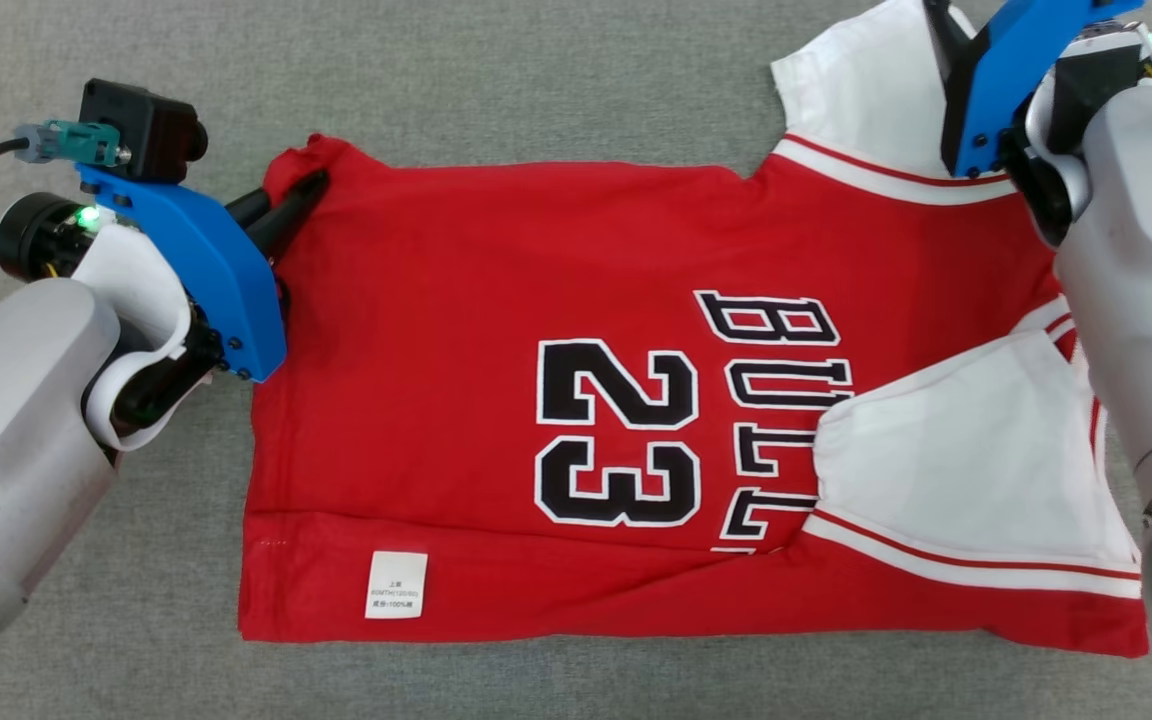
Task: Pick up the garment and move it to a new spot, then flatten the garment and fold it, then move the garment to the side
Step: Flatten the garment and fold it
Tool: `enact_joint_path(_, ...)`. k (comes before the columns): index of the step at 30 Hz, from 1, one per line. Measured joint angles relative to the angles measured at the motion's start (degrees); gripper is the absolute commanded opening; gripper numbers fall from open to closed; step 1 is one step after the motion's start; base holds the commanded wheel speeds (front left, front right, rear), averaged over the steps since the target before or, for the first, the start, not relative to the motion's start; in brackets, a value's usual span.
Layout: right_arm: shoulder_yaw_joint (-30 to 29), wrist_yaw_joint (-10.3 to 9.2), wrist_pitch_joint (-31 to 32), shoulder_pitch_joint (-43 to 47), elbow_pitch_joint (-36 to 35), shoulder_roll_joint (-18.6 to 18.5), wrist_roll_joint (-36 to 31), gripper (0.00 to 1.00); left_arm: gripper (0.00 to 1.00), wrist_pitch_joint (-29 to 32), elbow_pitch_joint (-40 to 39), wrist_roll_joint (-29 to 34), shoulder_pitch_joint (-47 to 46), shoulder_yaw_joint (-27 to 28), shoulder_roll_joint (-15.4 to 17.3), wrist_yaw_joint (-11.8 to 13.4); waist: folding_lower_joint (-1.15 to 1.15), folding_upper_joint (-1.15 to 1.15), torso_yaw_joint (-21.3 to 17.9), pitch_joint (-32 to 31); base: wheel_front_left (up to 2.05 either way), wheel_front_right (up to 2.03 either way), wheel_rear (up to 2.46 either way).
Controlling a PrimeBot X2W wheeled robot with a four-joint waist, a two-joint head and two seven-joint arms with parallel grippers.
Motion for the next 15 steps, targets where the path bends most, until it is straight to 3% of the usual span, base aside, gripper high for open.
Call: enact_joint_path(15,-2.03,0.01,10.12,-3.47,2.29,-1.77,0.24,1.00,0.00,-5.36,-1.07,-0.66,-3.52,-3.71,-0.44,0.00,0.00,0.00,3.22,3.43,0.00,0.00,0.00)
